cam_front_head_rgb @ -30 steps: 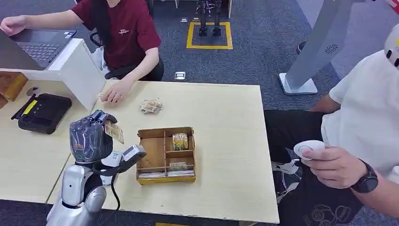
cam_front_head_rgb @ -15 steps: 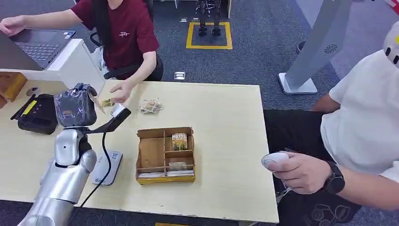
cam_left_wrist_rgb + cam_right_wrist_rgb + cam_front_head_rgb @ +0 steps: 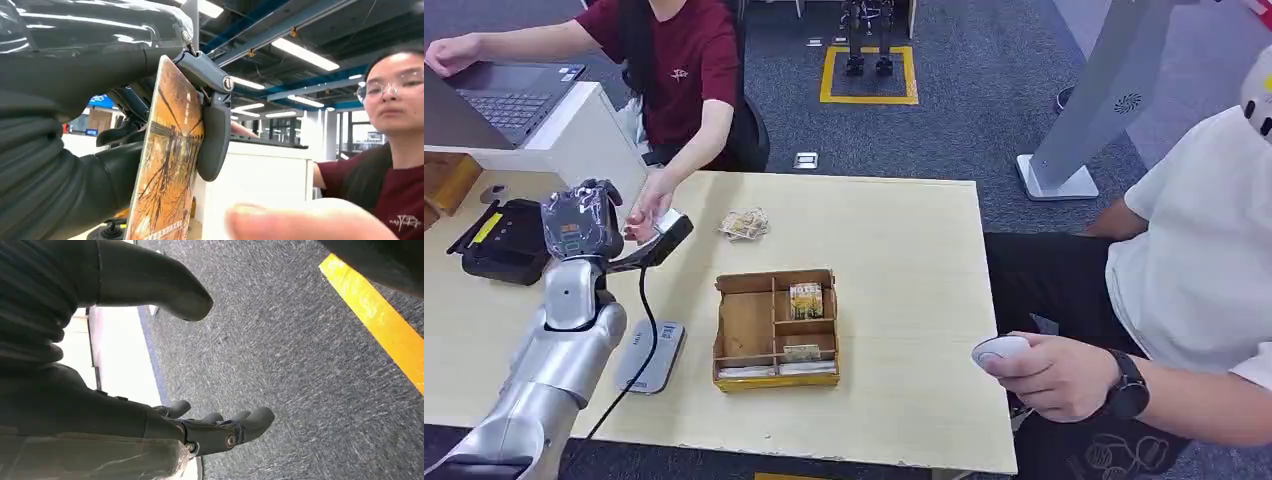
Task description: Pass the card to the sensor for recognition and then transmit it.
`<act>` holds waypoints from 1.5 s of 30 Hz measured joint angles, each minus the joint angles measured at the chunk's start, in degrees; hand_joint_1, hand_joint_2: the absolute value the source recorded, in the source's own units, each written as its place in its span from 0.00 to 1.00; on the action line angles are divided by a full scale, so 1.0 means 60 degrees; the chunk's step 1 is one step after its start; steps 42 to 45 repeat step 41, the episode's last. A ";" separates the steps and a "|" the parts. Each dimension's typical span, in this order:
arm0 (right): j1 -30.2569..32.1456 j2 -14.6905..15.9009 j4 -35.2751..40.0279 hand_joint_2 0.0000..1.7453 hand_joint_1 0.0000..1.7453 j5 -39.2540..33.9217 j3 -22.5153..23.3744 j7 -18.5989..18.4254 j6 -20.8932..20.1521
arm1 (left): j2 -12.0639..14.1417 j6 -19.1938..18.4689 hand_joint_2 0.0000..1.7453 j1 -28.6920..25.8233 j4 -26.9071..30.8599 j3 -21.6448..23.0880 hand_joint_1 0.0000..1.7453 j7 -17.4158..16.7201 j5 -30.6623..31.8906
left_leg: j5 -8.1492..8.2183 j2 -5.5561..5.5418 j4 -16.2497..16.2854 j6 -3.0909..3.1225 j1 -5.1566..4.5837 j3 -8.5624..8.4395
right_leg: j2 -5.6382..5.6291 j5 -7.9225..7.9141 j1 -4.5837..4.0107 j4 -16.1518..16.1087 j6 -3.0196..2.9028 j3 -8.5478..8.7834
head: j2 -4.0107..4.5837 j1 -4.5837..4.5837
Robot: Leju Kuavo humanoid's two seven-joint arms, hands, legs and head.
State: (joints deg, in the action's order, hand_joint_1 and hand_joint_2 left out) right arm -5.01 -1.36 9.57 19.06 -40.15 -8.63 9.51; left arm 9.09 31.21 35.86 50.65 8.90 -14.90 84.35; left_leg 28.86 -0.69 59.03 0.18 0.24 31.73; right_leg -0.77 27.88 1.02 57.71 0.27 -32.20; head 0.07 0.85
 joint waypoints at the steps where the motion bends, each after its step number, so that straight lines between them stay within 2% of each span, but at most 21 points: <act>1: 0.0000 0.0000 0.0000 1.00 0.00 0.0000 -0.0004 0.0000 0.0000 | 0.0000 0.0004 1.00 0.0013 -0.0044 -0.0011 1.00 0.0003 -0.0004 | 0.0000 0.0000 0.0000 0.0000 0.0000 0.0000 | 0.0000 0.0000 0.0000 0.0000 0.0000 0.0000 | 0.0000 0.0000; 8: 0.0000 0.0000 0.0000 1.00 0.00 0.0000 -0.0025 0.0000 0.0007 | -0.0004 0.0026 1.00 0.0061 -0.0358 -0.0084 1.00 0.0069 -0.0033 | 0.0000 0.0001 0.0000 0.0000 -0.0001 -0.0001 | 0.0000 0.0000 0.0001 0.0000 0.0000 0.0000 | 0.0000 0.0000; 9: 0.0000 0.0000 0.0000 1.00 0.00 0.0000 -0.0029 0.0000 0.0007 | -0.0004 0.0025 1.00 0.0060 -0.0372 -0.0084 0.67 0.0073 -0.0040 | 0.0000 0.0001 0.0000 0.0000 -0.0001 -0.0001 | 0.0000 0.0000 0.0001 0.0000 0.0000 -0.0001 | 0.0000 0.0000; 10: 0.0000 0.0000 0.0000 1.00 0.00 0.0000 -0.0029 0.0000 0.0007 | -0.0007 0.0022 1.00 0.0062 -0.0405 -0.0087 0.10 0.0083 -0.0055 | 0.0000 0.0001 0.0000 0.0000 -0.0001 -0.0001 | 0.0000 0.0000 0.0001 0.0000 0.0000 -0.0001 | 0.0000 -0.0004; 11: 0.0000 0.0000 0.0000 1.00 0.00 0.0004 -0.0033 0.0000 0.0007 | -0.0007 0.0026 1.00 0.0062 -0.0419 -0.0091 0.00 0.0098 -0.0055 | 0.0000 0.0001 0.0000 0.0000 -0.0001 0.0000 | 0.0000 0.0000 0.0001 0.0000 0.0000 -0.0001 | 0.0000 0.0000; 20: 0.0001 0.0000 0.0000 1.00 0.00 0.0029 -0.0029 -0.0011 0.0011 | -0.0026 0.0233 1.00 0.0059 -0.0441 -0.0135 0.00 0.0324 -0.0240 | 0.0000 0.0000 0.0000 0.0000 0.0000 0.0000 | 0.0000 0.0000 0.0000 0.0000 0.0000 -0.0001 | 0.0000 0.0000; 22: 0.0002 0.0000 0.0000 1.00 0.00 0.0029 -0.0029 -0.0011 0.0022 | -0.0033 0.0432 1.00 0.0037 -0.0438 -0.0171 0.00 0.0542 -0.0520 | 0.0000 0.0000 0.0000 0.0000 0.0000 0.0000 | 0.0000 0.0000 0.0000 0.0001 0.0000 -0.0001 | 0.0000 0.0000; 26: 0.0025 0.0000 0.0000 1.00 0.00 -0.0011 -0.0018 0.0040 0.0160 | -0.0084 0.1143 1.00 -0.0485 0.0068 -0.0437 0.00 0.1410 -0.1832 | 0.0001 0.0008 0.0000 0.0000 -0.0001 -0.0003 | -0.0017 0.0000 0.0002 0.0001 0.0000 -0.0001 | 0.0000 0.0000; 29: 0.0048 0.0000 0.0000 1.00 0.00 -0.0022 -0.0007 0.0051 0.0171 | -0.0102 0.1315 1.00 -0.1250 0.0762 -0.0696 0.00 0.1563 -0.1989 | 0.0006 0.0010 -0.0001 -0.0005 -0.0001 0.0000 | -0.0023 0.0003 0.0001 0.0001 0.0000 -0.0005 | 0.0000 0.0000; 31: 0.0071 0.0000 0.0000 1.00 0.00 -0.0022 0.0015 0.0051 0.0190 | -0.0095 0.1341 1.00 -0.1754 0.1195 -0.0984 0.00 0.1665 -0.1927 | 0.0006 0.0010 -0.0001 -0.0005 0.0000 0.0002 | -0.0022 0.0005 0.0001 0.0001 -0.0001 -0.0008 | 0.0000 0.0000; 33: 0.0093 0.0000 0.0000 1.00 0.00 -0.0066 0.0062 0.0084 0.0270 | -0.0095 0.1341 1.00 -0.2345 0.1731 -0.1436 0.00 0.2033 -0.1931 | 0.0008 0.0011 -0.0004 -0.0007 0.0000 0.0003 | -0.0026 0.0005 0.0001 0.0001 -0.0001 -0.0010 | 0.0000 0.0000; 36: 0.0168 0.0000 -0.0004 1.00 0.00 -0.0174 0.0189 0.0160 0.0343 | -0.0240 0.1344 1.00 -0.3332 0.2765 -0.2510 0.00 0.2999 -0.2181 | 0.0010 0.0035 -0.0006 -0.0007 0.0000 0.0001 | -0.0046 0.0006 0.0001 0.0000 -0.0002 -0.0015 | 0.0000 0.0000; 41: 0.0313 0.0000 -0.0015 1.00 0.00 -0.0182 0.0248 0.0091 0.0375 | -0.0813 0.1344 1.00 -0.4721 0.4222 -0.4799 0.00 0.4678 -0.2568 | 0.0013 0.0035 -0.0007 -0.0003 0.0001 0.0007 | -0.0044 0.0007 0.0000 -0.0001 -0.0002 -0.0021 | 0.0000 0.0000; 45: 0.0313 0.0000 -0.0015 1.00 0.00 -0.0182 0.0248 0.0091 0.0375 | -0.0813 0.1344 1.00 -0.4721 0.4222 -0.4799 0.00 0.4678 -0.2568 | 0.0013 0.0035 -0.0007 -0.0003 0.0001 0.0007 | -0.0044 0.0007 0.0000 -0.0001 -0.0002 -0.0021 | 0.0000 0.0000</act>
